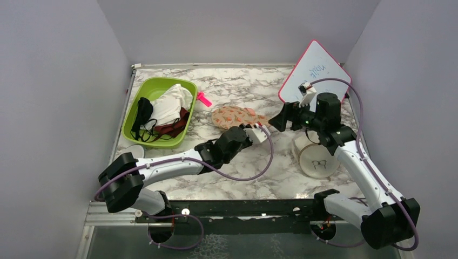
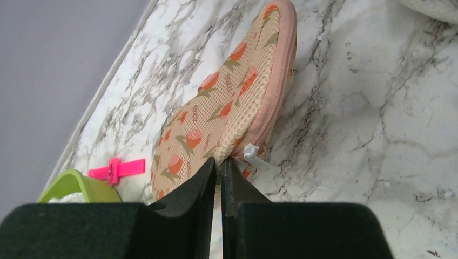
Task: Unzip the laundry bag and remove the bra
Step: Pick up the laundry bag at the center of the board.
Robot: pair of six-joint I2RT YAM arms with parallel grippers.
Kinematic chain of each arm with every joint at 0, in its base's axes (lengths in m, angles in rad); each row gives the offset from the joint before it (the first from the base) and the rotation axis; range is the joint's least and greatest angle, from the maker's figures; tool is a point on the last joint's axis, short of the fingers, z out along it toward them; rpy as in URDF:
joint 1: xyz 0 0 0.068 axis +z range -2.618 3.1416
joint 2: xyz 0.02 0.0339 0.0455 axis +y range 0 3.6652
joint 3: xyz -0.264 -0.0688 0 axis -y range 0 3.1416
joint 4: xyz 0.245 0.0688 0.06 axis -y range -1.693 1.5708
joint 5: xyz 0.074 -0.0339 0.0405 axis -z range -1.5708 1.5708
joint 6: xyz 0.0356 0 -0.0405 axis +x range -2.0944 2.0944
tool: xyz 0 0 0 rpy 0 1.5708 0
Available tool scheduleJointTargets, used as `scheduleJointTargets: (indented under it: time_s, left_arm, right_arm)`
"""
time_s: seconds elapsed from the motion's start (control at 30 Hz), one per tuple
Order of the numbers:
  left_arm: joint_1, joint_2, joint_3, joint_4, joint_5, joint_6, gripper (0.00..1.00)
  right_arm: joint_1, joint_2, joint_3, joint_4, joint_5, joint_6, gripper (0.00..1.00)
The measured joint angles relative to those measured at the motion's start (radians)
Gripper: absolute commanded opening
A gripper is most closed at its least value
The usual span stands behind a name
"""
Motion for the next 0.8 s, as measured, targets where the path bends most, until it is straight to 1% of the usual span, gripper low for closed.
scheduleJointTargets:
  time_s: [0.17, 0.33, 0.47, 0.6, 0.67, 0.8]
  left_arm:
    - [0.062, 0.032, 0.087, -0.08, 0.002, -0.109, 0.0]
    - [0.111, 0.061, 0.143, -0.159, 0.049, -0.205, 0.0]
    - [0.131, 0.07, 0.158, -0.187, 0.115, -0.269, 0.0]
    - [0.146, 0.07, 0.158, -0.195, 0.185, -0.323, 0.0]
    - [0.15, 0.07, 0.158, -0.195, 0.212, -0.341, 0.0]
    - [0.15, 0.073, 0.158, -0.195, 0.254, -0.37, 0.0]
  right_arm:
    - [0.004, -0.001, 0.025, -0.024, -0.002, -0.003, 0.81]
    - [0.026, -0.001, 0.025, -0.055, -0.006, -0.01, 0.79]
    - [0.068, -0.001, 0.006, -0.03, -0.035, 0.008, 0.77]
    - [0.098, 0.026, -0.071, 0.075, -0.11, 0.105, 0.71]
    - [0.107, 0.063, -0.122, 0.15, -0.146, 0.182, 0.66]
    - [0.131, 0.15, -0.18, 0.229, -0.169, 0.299, 0.65]
